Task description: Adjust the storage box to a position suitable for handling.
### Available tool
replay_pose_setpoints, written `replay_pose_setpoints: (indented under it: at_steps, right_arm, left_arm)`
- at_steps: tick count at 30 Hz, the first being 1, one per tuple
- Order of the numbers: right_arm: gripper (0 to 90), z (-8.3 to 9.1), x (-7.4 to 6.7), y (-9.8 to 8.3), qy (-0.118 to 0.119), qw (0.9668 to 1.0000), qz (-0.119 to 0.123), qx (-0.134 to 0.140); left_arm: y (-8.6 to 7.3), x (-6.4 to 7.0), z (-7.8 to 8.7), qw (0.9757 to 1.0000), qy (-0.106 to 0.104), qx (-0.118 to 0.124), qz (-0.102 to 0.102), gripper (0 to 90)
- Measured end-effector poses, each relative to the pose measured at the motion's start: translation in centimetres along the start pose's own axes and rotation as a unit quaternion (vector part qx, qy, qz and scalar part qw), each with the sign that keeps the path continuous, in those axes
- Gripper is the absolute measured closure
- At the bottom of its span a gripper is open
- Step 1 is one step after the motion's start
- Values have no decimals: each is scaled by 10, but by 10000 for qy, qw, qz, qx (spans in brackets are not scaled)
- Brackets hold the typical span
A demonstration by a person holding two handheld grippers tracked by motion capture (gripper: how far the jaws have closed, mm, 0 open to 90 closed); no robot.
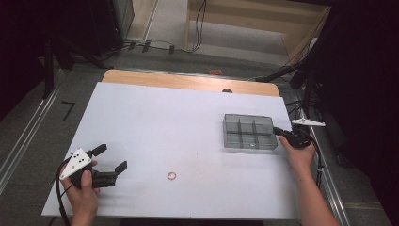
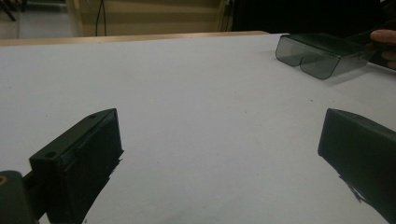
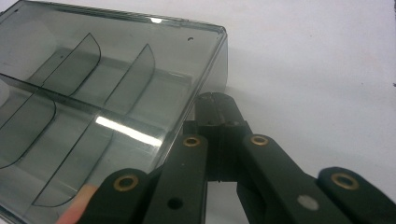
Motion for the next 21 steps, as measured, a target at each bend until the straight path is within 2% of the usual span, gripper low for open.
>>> replay_pose_setpoints:
  at_steps: [10, 13, 21]
  right_arm:
    - [881, -1, -2, -1, -10, 10000, 5, 11]
    - [881, -4, -9, -1, 50, 9999, 112, 5]
    - [881, -8, -22, 0, 190, 9996, 186, 32]
  left_arm:
    - [0, 0, -1, 10000, -8, -23, -5, 0]
    - [0, 0, 0, 10000, -43, -4, 7, 0]
    - [0, 0, -1, 10000, -54, -6, 1, 0]
Point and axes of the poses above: each handheld gripper's, and its own axes: z roughly backward along the jaws, y roughly out of its top, x roughly to its right, the point moved 6 cm from there along -z, roughly forward along the jaws, and after that the axes turned 1 degree about -y, right-handed, at the moved point
